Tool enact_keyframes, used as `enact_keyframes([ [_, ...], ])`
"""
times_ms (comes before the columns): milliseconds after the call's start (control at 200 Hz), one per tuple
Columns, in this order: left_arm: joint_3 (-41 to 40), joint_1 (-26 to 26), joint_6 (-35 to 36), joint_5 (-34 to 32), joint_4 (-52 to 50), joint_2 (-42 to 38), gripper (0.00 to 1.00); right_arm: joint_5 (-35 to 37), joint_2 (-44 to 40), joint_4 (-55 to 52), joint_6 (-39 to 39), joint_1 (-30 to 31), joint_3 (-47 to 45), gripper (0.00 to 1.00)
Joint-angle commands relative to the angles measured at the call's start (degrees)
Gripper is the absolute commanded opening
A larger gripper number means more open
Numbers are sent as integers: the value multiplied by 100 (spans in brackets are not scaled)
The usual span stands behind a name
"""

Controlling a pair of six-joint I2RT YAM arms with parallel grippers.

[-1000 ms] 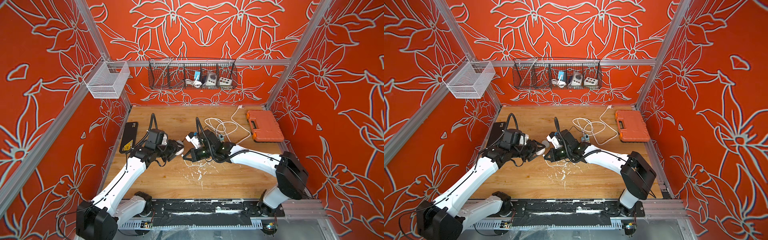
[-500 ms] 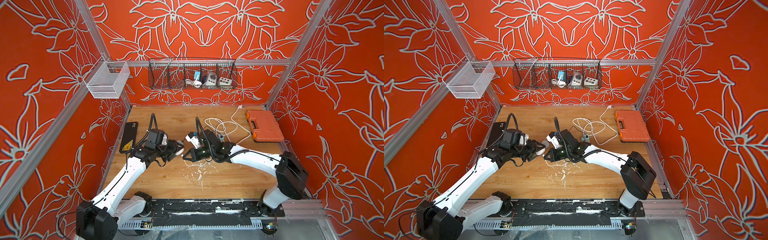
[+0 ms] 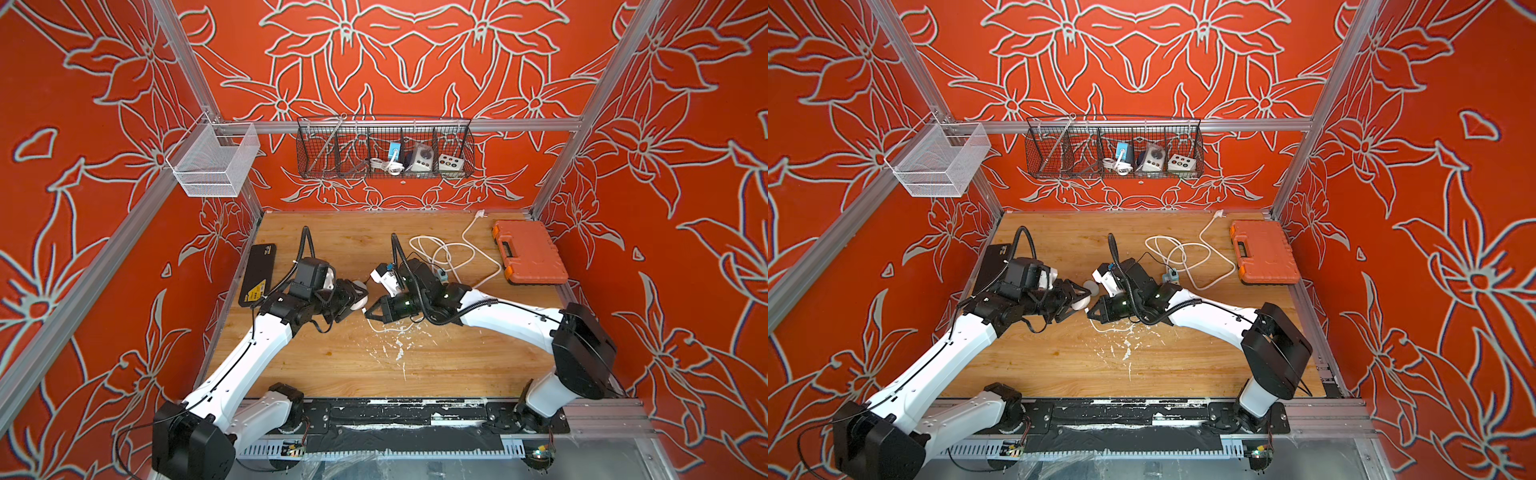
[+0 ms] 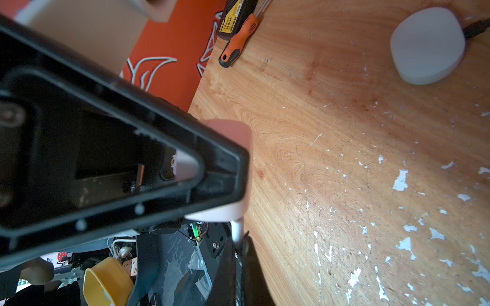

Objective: Charge the bluetooth headset
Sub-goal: Insert the charging cable into the bluetooth headset.

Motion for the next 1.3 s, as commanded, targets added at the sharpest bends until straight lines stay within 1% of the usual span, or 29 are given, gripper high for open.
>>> enact_keyframes([
  [0,48,-18,89,125,-41,-33,28,88,120,24,89,-14,337,0],
  [235,74,-36,159,138,-85,-37,25,43,280,-318,117,-58,491,0],
  [400,55,-54,168,107,-70,-53,23,48,251,-151,271,-58,499,0],
  [505,46,-56,201,159,-70,-42,21,27,284,-398,126,-65,638,0],
  [691,47,-62,278,182,-101,-51,18,1,214,-613,-76,-190,598,0],
  [806,55,-55,325,196,-99,-51,15,-146,223,-736,-214,-250,668,0],
  [901,76,-61,353,215,-105,-44,15,-252,254,-843,-262,-284,763,0],
  [1066,56,-72,362,248,-96,-37,13,-235,276,-961,-442,-317,865,0],
  [1181,57,-67,336,265,-79,-34,13,-163,303,-876,-332,-325,816,0],
  [1296,32,-72,267,250,-52,-42,12,116,138,-380,-83,-318,528,0],
])
